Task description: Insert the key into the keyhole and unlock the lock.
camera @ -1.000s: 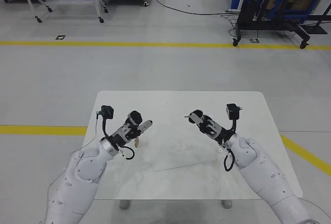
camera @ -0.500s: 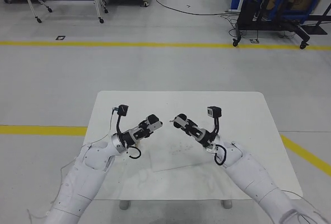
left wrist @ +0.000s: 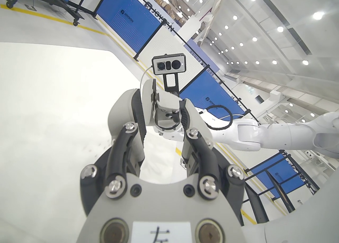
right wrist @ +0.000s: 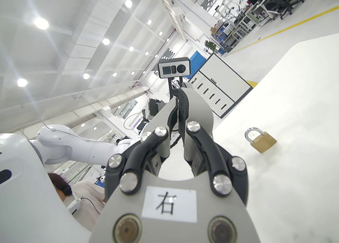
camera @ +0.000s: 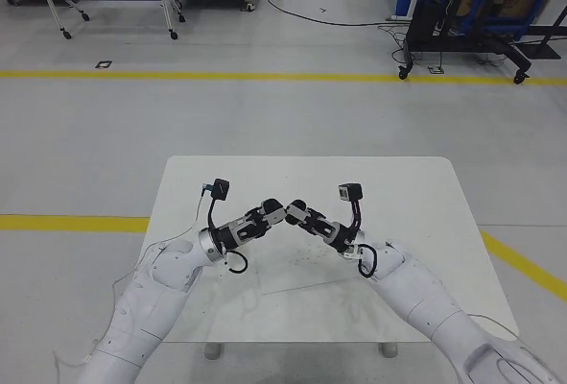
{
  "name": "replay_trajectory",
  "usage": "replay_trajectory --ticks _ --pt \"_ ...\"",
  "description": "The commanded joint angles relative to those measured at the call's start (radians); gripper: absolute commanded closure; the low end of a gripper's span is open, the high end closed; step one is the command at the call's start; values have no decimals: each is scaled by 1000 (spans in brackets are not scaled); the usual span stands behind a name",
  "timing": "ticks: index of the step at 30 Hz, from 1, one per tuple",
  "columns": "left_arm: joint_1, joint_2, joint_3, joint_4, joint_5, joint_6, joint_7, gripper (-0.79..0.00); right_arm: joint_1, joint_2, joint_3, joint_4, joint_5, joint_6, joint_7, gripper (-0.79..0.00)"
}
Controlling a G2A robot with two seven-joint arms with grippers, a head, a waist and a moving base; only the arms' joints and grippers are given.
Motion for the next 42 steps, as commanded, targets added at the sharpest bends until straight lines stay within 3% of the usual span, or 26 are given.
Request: replay_trajectory --ticks 1,5,11,14,18,19,20,36,42 --pt "0 0 1 -1 6 0 2 -259 3 -3 -2 6 7 0 12 0" --pt "2 1 7 -3 20 0 7 -117 7 -9 0 17 17 -5 22 0" --pt "7 2 6 0 32 1 19 -86 10 -15 14 34 13 -14 20 0" --pt "9 4 5 0 35 0 21 0 9 -16 20 36 4 -13 25 0" --pt "11 5 5 -1 41 2 25 0 8 -18 27 35 -1 -10 33 0" --pt "12 5 4 -1 43 3 28 0 7 -18 29 36 -3 -10 34 -296" --pt "13 5 4 -2 45 5 31 0 6 -18 31 35 -4 -10 34 -785" --pt "32 21 -46 -19 68 -7 50 0 3 -18 37 28 -15 -4 38 -785" --pt "37 31 -53 -38 130 -19 8 0 -6 27 89 -14 -89 37 220 -785"
